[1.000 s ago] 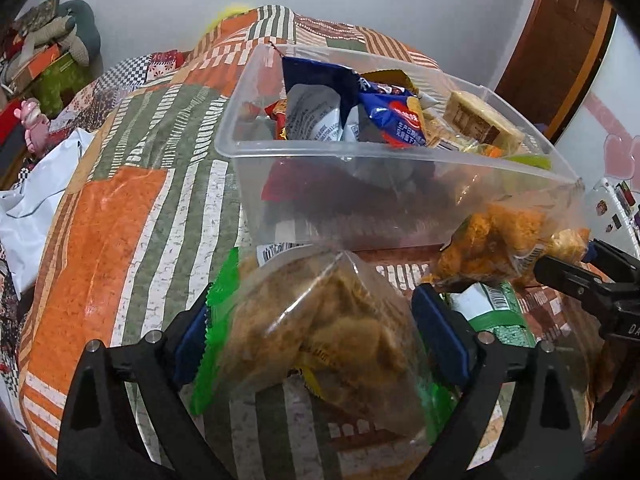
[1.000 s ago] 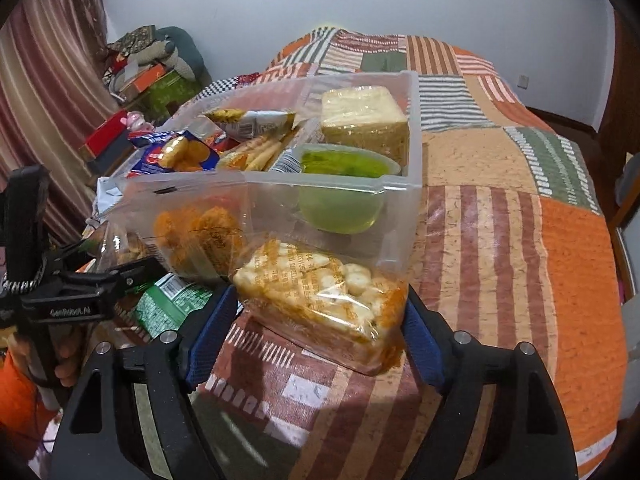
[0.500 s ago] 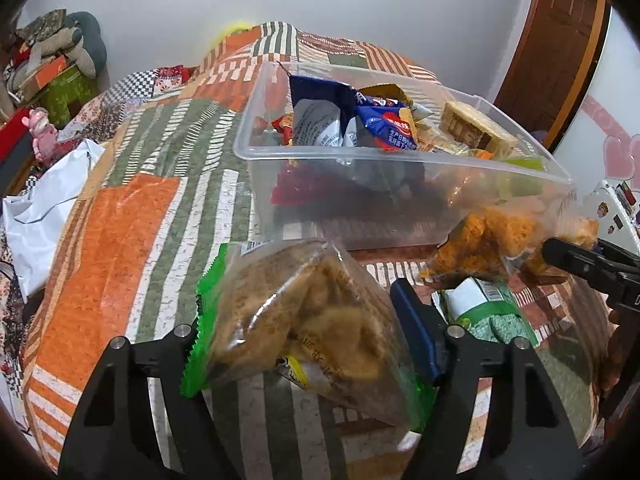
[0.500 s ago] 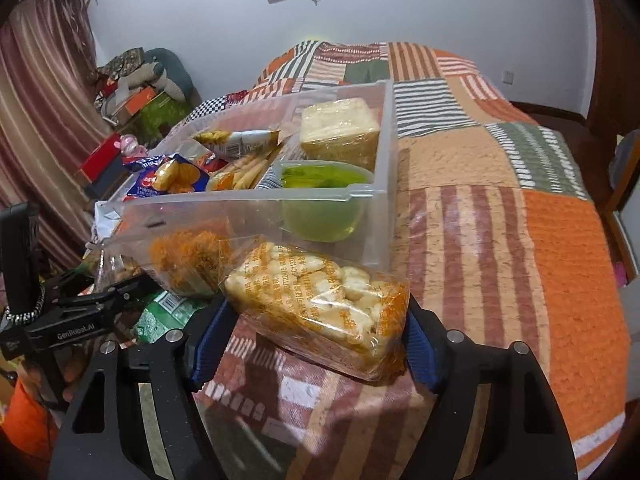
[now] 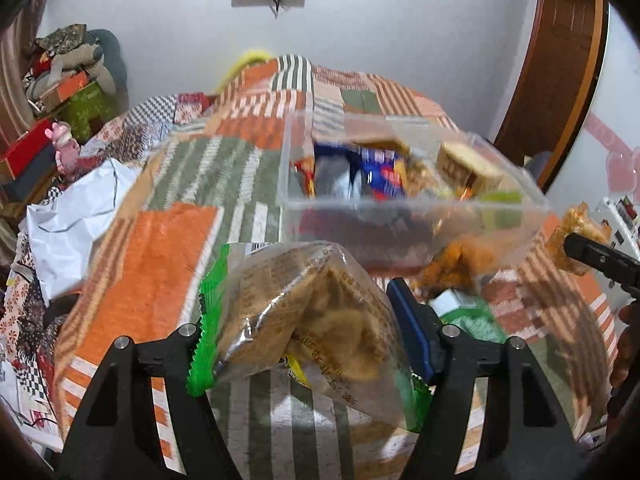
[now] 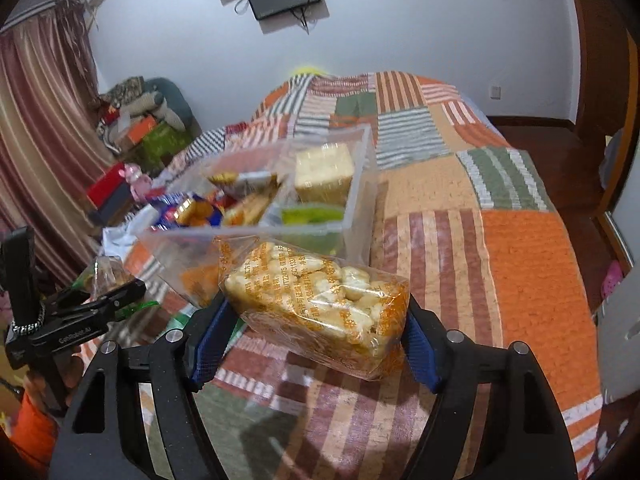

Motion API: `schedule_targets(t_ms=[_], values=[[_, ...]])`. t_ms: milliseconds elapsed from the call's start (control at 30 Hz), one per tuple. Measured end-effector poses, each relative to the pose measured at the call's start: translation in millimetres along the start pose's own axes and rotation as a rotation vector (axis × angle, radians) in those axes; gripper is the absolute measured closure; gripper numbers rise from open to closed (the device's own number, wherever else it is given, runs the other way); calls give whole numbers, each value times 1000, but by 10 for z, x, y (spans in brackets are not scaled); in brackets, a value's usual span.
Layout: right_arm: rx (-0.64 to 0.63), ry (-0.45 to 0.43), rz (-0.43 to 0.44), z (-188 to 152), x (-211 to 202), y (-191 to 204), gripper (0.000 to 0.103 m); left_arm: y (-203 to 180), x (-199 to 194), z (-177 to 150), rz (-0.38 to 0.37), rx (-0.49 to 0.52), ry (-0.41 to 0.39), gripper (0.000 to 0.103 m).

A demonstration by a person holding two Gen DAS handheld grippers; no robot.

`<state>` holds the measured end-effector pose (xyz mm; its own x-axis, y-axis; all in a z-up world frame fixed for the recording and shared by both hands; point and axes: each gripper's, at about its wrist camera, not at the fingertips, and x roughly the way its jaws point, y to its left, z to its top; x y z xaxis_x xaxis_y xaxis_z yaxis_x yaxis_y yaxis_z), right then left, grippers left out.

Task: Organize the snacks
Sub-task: 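Carry the cracker bag and puff bag into the clear box and release both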

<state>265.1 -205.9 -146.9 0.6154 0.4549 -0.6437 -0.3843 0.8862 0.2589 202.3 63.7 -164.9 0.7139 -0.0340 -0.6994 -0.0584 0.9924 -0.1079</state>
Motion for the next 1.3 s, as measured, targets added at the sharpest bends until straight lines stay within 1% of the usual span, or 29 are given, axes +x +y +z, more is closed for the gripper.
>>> schedule_targets(t_ms=[167, 267, 500, 567, 700, 967, 1167, 1300], values=[[-32, -42, 8, 110, -60, 118, 31, -8, -199, 173, 4, 12, -54, 34], [-53, -63, 10, 162, -82, 191, 30, -36, -286, 271, -8, 16, -80, 34], [-96, -103, 17, 295, -104, 292, 30, -130, -337, 506, -16, 41, -123, 34], [-99, -113, 21, 348, -90, 322, 30, -144, -314, 592, -28, 40, -125, 34], [-108, -119, 41, 438, -54, 378, 30, -180, -246, 740, -21, 50, -133, 34], [-132, -131, 69, 585, 73, 473, 30, -234, -164, 951, -28, 55, -163, 34], [-120, -112, 97, 635, 241, 476, 30, -283, -13, 1074, -5, 70, -174, 34], [-98, -94, 112, 655, 363, 436, 30, -247, 156, 1105, -9, 46, -155, 34]])
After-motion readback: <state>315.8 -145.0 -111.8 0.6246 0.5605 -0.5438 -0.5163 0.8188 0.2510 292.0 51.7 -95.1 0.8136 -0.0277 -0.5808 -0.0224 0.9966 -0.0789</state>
